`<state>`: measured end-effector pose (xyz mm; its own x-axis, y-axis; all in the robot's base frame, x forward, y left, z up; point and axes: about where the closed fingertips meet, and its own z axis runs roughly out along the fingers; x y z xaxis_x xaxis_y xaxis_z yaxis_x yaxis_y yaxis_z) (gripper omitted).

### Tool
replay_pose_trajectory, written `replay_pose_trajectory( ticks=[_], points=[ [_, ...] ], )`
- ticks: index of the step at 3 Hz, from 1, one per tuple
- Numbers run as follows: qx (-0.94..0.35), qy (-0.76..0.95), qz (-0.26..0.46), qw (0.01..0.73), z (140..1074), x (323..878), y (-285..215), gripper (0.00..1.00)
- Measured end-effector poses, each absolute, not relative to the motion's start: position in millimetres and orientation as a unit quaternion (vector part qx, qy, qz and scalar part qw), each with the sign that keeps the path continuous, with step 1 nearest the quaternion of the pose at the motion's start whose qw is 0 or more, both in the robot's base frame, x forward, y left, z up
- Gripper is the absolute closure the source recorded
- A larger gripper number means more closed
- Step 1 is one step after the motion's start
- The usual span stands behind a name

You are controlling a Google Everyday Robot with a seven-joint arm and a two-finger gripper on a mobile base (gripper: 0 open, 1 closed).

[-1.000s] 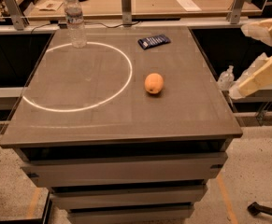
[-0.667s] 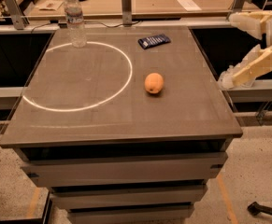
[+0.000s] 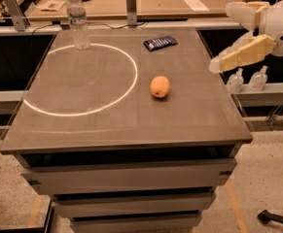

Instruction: Move water bottle near orange

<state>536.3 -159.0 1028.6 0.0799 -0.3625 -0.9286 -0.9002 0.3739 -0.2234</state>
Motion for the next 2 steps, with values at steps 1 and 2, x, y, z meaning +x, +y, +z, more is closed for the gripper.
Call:
replay_pose_trajectory(
  ticks=[1,2],
  points=[
    [-0.416,0.691,0.283,0.519,1022.6,550.5,-138.9,0.00],
    [-0.368,0.711,0.305,0.516,1018.7,560.3,-127.9,0.00]
  ],
)
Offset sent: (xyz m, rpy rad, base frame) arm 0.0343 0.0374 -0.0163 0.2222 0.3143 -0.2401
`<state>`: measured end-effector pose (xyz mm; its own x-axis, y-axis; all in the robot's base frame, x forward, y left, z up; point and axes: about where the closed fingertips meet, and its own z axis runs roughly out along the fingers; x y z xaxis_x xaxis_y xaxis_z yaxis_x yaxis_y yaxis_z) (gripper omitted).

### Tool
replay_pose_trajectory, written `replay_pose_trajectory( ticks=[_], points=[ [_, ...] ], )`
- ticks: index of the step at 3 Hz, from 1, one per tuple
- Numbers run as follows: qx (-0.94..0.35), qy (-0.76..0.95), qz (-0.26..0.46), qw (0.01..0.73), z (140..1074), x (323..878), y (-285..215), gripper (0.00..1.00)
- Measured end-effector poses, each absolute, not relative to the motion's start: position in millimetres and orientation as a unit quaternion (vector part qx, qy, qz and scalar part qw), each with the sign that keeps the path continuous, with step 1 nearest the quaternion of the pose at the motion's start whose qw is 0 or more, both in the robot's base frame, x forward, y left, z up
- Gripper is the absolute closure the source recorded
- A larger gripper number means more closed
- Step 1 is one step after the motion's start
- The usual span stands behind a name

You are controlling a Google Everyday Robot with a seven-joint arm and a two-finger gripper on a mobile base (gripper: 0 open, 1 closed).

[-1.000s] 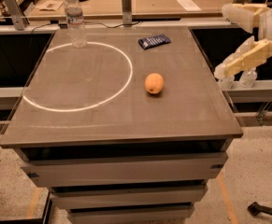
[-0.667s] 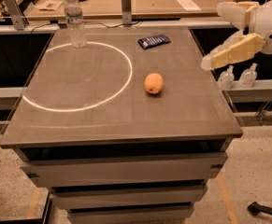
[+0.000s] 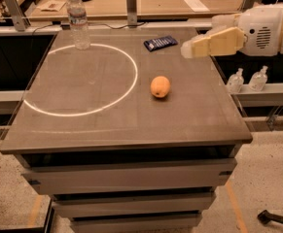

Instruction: Move water bottle near orange

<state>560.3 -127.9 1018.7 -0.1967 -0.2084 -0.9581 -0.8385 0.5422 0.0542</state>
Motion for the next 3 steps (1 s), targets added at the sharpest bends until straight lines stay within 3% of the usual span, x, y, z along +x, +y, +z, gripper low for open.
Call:
replay_pose_trajectory(
  ticks=[1,3],
  points=[
    [-0.368,0.711,0.305,0.516,1018.7,560.3,-127.7,0.00],
    [-0.404,0.640,0.341,0.557,1032.9,604.4,-51.7,0.00]
  ],
)
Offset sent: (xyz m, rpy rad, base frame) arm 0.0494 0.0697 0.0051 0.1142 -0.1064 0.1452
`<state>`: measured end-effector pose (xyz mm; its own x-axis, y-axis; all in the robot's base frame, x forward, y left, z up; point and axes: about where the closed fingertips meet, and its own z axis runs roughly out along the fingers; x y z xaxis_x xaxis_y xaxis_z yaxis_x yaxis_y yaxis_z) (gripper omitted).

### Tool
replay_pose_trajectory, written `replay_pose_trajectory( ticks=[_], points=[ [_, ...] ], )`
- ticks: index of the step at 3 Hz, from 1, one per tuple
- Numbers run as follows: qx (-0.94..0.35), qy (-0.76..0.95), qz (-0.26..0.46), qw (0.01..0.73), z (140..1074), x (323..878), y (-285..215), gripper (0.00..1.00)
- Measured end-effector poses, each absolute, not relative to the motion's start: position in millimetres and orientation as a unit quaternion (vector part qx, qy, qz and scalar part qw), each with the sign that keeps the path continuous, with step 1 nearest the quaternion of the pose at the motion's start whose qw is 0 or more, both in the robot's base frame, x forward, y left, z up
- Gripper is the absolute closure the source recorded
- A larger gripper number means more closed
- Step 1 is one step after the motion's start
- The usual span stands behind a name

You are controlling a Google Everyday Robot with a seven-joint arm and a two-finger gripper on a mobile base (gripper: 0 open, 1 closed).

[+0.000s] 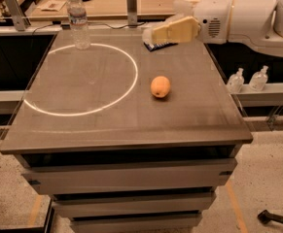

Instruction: Move water bottle near orange

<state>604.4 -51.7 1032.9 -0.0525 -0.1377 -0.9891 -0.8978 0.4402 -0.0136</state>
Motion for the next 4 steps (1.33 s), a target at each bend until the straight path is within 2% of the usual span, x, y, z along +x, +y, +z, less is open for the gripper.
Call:
replay_pose_trajectory(
  ticks=[2,3,4],
  points=[
    [-0.376,0.694,0.238,0.566,1027.6,650.0,6.4,0.00],
    [-0.344,0.719,0.227,0.559,1024.6,672.8,27.4,0.00],
    [-0.289,0.730,0.265,0.561,1023.1,704.4,35.3,0.00]
  ],
)
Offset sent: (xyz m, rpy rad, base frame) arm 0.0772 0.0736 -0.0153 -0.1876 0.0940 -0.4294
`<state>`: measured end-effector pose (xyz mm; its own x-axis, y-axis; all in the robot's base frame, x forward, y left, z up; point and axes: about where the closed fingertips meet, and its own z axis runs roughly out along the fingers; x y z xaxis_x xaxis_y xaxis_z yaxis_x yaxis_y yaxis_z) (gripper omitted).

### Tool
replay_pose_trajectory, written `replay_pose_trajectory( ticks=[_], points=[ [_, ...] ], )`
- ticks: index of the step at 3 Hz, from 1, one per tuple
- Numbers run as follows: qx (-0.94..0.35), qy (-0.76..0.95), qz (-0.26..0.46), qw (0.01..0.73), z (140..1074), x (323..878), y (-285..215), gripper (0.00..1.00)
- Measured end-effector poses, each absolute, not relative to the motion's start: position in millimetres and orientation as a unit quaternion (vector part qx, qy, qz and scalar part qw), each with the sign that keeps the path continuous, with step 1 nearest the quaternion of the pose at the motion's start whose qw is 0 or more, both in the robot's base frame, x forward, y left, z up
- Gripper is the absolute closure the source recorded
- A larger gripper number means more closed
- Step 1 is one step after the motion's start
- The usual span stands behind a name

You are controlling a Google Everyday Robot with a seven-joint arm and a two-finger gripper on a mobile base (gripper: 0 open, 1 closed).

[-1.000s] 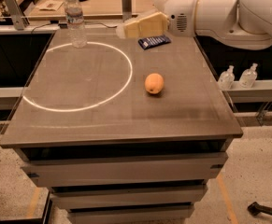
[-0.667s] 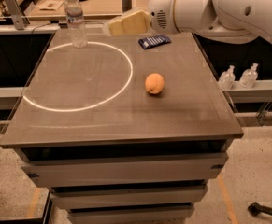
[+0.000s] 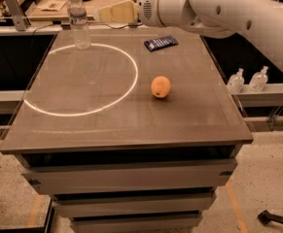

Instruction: Move water bottle near orange

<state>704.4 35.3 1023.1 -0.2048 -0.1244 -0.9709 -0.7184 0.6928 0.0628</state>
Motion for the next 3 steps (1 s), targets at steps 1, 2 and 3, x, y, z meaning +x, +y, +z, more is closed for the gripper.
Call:
replay_pose_trajectory(
  ticks=[1,2,3],
  points=[
    [-0.268,0.697,0.355,0.562,1019.6,732.5,64.1,0.00],
    [-0.330,0.642,0.387,0.574,1018.9,748.7,99.5,0.00],
    [-0.401,0.596,0.388,0.578,1017.9,754.9,127.5,0.00]
  ],
)
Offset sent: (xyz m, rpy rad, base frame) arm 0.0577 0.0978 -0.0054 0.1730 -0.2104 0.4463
